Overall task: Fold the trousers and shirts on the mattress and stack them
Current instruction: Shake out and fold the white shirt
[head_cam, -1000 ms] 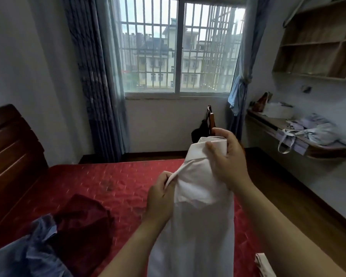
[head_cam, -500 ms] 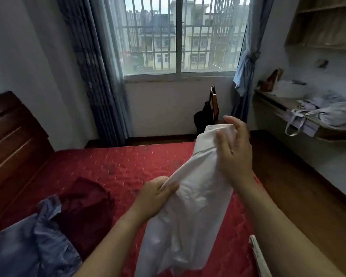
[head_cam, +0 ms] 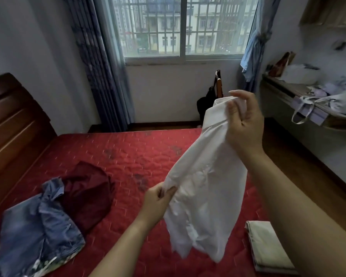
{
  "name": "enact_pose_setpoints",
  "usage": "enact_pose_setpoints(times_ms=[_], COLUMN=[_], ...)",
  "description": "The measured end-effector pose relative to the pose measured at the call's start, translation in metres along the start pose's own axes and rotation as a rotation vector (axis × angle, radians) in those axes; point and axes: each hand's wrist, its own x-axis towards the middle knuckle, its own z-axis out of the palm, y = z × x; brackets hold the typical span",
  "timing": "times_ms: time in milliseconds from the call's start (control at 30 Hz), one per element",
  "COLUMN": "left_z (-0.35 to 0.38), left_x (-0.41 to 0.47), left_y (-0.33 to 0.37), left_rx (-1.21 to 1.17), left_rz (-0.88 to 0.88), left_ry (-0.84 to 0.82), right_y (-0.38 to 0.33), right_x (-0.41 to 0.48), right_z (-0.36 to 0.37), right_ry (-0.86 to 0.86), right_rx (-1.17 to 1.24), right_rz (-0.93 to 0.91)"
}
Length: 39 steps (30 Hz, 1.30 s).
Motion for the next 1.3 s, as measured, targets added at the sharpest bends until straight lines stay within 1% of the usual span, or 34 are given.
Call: enact_pose_setpoints(times_ms=[67,167,267,367,433,467,600,633,700,733,800,833,867,900,1000,1033,1133,1167,1200,1300], left_z=[-0.003,-0.009,-0.012,-0.017,-0.023,-0.027,-0.026,-0.022,-0.013,-0.009,0.002,0.010,0.019,0.028,0.047,0.049,0.056,0.059,0.063,0.062], left_x=[-0.003,-0.005,-0.009,-0.014,-0.017,-0.018,-0.016,-0.013,-0.004,0.001,0.010,0.013,0.016,0.018,0.029,0.033,0.045,0.047,0.049,0.056], left_y=[-0.003,-0.003,-0.003,-0.002,-0.004,-0.005,-0.004,-0.004,-0.005,-0.005,-0.005,-0.004,-0.003,-0.002,-0.005,-0.005,0.004,0.009,0.014,0.024], left_rx=[-0.012,-0.005,-0.046,-0.145,-0.153,-0.138,0.002,0.049,0.087,0.056,0.012,0.035,0.067,0.107,0.187,0.153,-0.080,-0.123,-0.136,-0.112], left_rz=[0.000,0.029,0.050,0.036,0.061,0.078,0.076,0.071,0.044,0.018,-0.013,-0.005,0.021,0.064,0.177,0.164,0.069,0.038,0.019,0.036], left_ry=[0.067,0.095,0.086,0.068,0.056,0.021,-0.235,-0.256,-0.213,-0.190,-0.202,-0.227,-0.240,-0.221,-0.047,-0.040,-0.221,-0.246,-0.234,-0.107], right_y=[0.003,0.009,0.012,0.013,0.015,0.016,0.018,0.018,0.017,0.017,0.017,0.017,0.017,0.017,0.014,0.013,0.012,0.013,0.015,0.019], right_x=[0.000,-0.003,-0.004,-0.005,-0.005,-0.004,-0.003,-0.003,-0.006,-0.007,-0.009,-0.009,-0.008,-0.006,0.002,0.005,0.014,0.016,0.018,0.022], right_z=[-0.002,-0.001,0.000,0.002,0.002,0.001,-0.001,-0.001,-0.003,-0.004,-0.005,-0.006,-0.007,-0.008,-0.016,-0.019,-0.029,-0.032,-0.035,-0.045], right_ry=[-0.010,-0.015,-0.013,-0.028,-0.039,-0.040,-0.041,-0.050,-0.074,-0.089,-0.111,-0.115,-0.113,-0.108,-0.088,-0.081,-0.065,-0.061,-0.056,-0.017], right_rx=[-0.012,-0.022,-0.021,-0.011,-0.012,-0.014,-0.005,-0.001,-0.002,-0.008,-0.019,-0.025,-0.028,-0.024,-0.015,-0.020,-0.029,-0.040,-0.051,-0.062], right_rz=[0.020,0.059,0.085,0.088,0.081,0.082,0.101,0.103,0.097,0.094,0.100,0.103,0.101,0.098,0.070,0.056,0.031,0.026,0.025,0.039])
